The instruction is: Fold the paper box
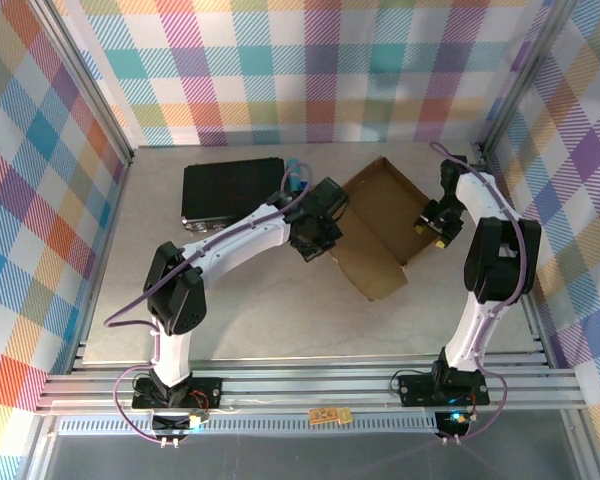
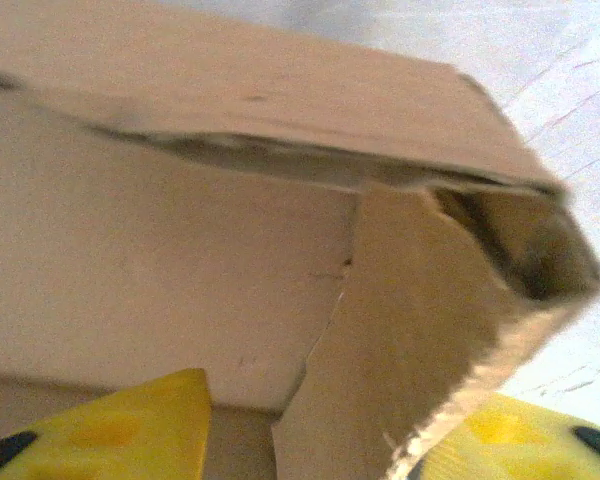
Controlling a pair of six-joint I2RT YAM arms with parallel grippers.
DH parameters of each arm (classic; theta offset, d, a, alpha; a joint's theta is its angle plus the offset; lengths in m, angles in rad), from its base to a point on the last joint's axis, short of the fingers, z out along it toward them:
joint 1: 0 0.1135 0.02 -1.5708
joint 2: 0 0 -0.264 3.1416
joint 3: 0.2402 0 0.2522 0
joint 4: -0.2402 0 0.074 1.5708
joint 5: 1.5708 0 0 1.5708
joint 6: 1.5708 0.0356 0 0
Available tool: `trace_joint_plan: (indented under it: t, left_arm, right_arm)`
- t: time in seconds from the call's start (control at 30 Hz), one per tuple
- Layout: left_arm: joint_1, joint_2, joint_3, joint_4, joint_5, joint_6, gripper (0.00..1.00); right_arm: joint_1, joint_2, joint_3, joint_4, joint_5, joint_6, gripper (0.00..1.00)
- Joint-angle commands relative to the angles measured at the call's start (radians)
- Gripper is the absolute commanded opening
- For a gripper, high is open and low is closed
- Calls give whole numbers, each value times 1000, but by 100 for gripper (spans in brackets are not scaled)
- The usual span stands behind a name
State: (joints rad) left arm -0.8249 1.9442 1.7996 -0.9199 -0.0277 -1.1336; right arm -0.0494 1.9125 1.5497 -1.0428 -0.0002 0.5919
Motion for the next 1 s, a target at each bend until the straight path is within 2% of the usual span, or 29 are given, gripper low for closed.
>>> trace_joint_plan:
  t: [0.0, 0.17, 0.3, 0.47, 0.6, 0.77, 0.83, 0.97]
  left_arm:
    - [16, 55, 145, -287, -133, 333, 0]
    - [43, 147, 367, -502, -249, 580, 0]
    - [85, 194, 512, -589, -297, 642, 0]
    - [124, 220, 625, -615, -300, 713, 0]
    - [123, 275, 719, -685, -351, 827, 0]
    - [116, 264, 688, -669, -495, 939, 0]
    - [113, 259, 691, -654, -533, 970, 0]
    - [80, 245, 687, -608, -585, 1041, 0]
  right_arm:
    - [33, -123, 15, 2, -104, 11, 59]
    - [72, -223, 42, 40, -191, -23, 69]
    - [77, -229, 81, 5, -279, -30, 73]
    - [83, -283, 42, 14, -259, -26, 75]
    - [83, -372, -20, 189, -269, -109, 71]
    - [86, -382, -31, 433, -475, -326, 62]
    - [89, -397, -68, 566, -524, -407, 62]
    - [97, -409, -186, 849, -731, -603, 64]
